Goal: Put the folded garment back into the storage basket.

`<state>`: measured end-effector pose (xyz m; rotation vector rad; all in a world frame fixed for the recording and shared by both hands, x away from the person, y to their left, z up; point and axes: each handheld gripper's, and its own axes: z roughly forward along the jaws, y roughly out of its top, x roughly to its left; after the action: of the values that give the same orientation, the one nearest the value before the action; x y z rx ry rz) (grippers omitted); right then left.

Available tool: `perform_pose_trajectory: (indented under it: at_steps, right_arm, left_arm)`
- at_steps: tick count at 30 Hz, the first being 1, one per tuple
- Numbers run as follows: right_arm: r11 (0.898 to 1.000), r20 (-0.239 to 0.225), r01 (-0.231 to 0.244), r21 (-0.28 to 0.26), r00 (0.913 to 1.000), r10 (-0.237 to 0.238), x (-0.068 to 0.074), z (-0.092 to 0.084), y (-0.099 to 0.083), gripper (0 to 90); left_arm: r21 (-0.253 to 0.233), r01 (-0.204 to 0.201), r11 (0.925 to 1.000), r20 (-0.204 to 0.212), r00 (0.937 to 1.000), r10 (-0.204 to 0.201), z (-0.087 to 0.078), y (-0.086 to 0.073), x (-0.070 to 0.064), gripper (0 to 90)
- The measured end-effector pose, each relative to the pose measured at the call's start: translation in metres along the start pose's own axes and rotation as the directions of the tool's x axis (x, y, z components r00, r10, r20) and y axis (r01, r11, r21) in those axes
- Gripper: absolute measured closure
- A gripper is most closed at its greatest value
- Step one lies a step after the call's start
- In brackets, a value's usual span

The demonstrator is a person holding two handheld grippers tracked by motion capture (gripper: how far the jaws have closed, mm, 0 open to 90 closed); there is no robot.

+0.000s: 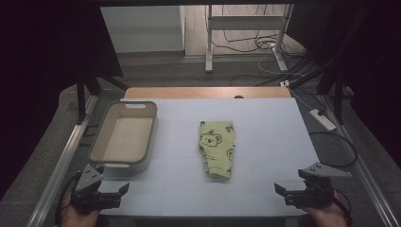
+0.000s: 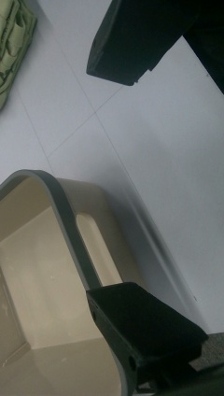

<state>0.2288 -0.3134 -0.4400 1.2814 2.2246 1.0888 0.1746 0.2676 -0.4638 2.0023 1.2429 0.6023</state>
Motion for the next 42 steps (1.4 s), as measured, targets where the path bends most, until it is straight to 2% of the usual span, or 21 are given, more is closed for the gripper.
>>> perform_pose_trajectory:
  at_steps: [9, 26, 33, 36, 42]
  right_arm:
    - [1.0, -0.003, -0.005, 0.004, 1.0, 0.005, -0.0004, 0.0007, 0.0004, 0.0]
    - [1.0, -0.004, 0.011, 0.018, 0.9999, -0.011, 0.0014, 0.0028, 0.0016, 0.5]
    - [1.0, -0.007, 0.022, 0.018, 0.9997, -0.022, 0.0026, 0.0029, 0.002, 0.5]
    - [0.999, -0.016, 0.043, 0.014, 0.999, -0.043, 0.004, 0.0035, 0.0031, 0.0]
    - [0.999, -0.031, 0.042, 0.001, 0.9986, -0.042, 0.0041, 0.004, 0.0056, 0.0]
  left_arm:
    - [0.022, -0.013, 0.9997, 0.014, 0.9998, 0.012, 0.0021, 0.0007, -0.0004, 0.6]
    - [0.014, 0.034, 0.9993, 0.064, 0.9973, -0.035, 0.0012, -0.0005, 0.0066, 0.2]
    - [0.014, 0.043, 0.999, 0.072, 0.9965, -0.043, 0.0008, -0.0003, 0.008, 0.0]
    - [0.014, 0.049, 0.9987, 0.079, 0.9956, -0.05, 0.0017, 0.0007, 0.0088, 0.0]
    - [0.016, 0.046, 0.9988, 0.089, 0.9949, -0.047, 0.0041, 0.003, 0.0093, 0.0]
